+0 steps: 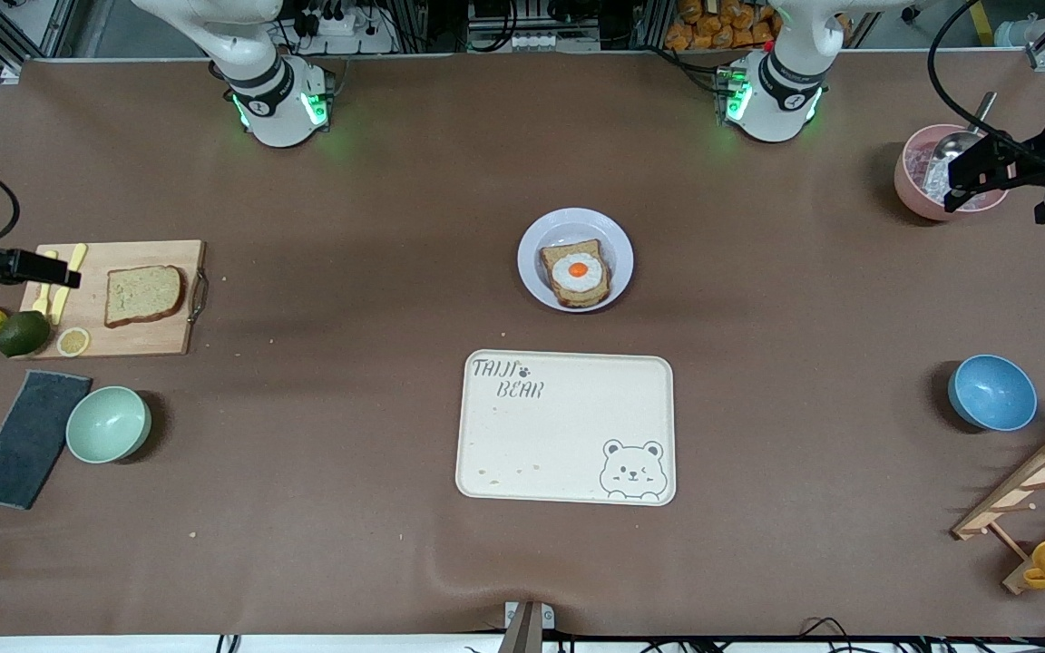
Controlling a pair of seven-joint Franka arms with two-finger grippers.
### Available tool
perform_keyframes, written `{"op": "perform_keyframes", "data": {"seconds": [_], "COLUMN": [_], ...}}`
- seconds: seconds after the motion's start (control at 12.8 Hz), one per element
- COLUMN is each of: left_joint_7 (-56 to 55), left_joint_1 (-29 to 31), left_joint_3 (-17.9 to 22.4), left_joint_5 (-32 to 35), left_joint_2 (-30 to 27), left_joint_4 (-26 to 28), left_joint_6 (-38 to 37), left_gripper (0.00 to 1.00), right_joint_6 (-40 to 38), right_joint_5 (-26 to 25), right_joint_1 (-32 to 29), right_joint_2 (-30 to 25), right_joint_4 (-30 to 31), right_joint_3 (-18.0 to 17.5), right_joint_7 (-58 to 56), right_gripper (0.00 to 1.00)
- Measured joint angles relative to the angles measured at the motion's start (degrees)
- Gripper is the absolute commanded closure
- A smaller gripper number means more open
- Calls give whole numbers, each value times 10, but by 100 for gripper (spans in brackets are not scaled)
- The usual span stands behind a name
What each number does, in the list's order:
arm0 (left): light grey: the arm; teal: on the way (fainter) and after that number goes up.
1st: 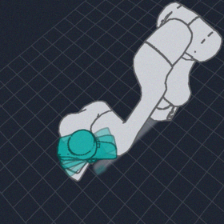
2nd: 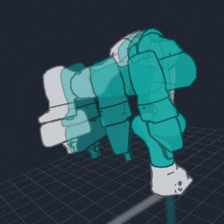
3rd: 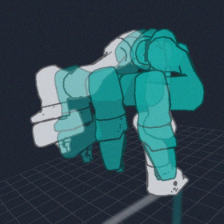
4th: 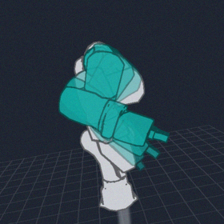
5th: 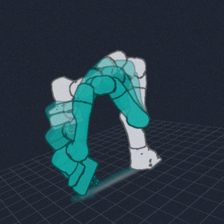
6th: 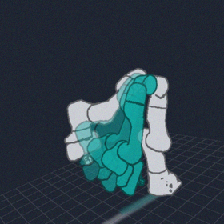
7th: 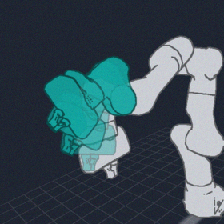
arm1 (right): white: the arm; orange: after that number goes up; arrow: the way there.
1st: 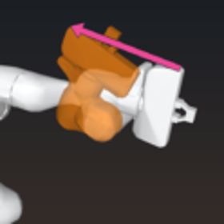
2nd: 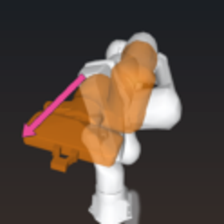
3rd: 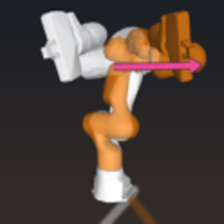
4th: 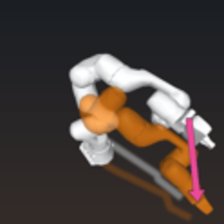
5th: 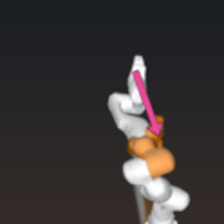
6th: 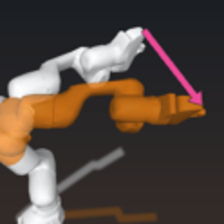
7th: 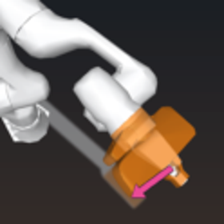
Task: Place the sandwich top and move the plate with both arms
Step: 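Reach the right gripper to the bread slice on the cutting board and grasp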
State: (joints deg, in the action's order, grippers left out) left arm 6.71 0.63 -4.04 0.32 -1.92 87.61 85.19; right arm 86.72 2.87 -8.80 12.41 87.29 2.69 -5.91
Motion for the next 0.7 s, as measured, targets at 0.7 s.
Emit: {"op": "perform_keyframes", "data": {"seconds": [0.7], "left_joint_7": [0], "left_joint_1": [11], "left_joint_3": [0], "left_joint_5": [-38], "left_joint_2": [40], "left_joint_4": [3], "left_joint_6": [0], "left_gripper": [0], "right_joint_6": [109], "right_joint_5": [1], "right_joint_1": [-92], "right_joint_2": [81], "right_joint_4": [67], "right_joint_3": [1], "right_joint_7": [-170], "right_gripper": [0]}}
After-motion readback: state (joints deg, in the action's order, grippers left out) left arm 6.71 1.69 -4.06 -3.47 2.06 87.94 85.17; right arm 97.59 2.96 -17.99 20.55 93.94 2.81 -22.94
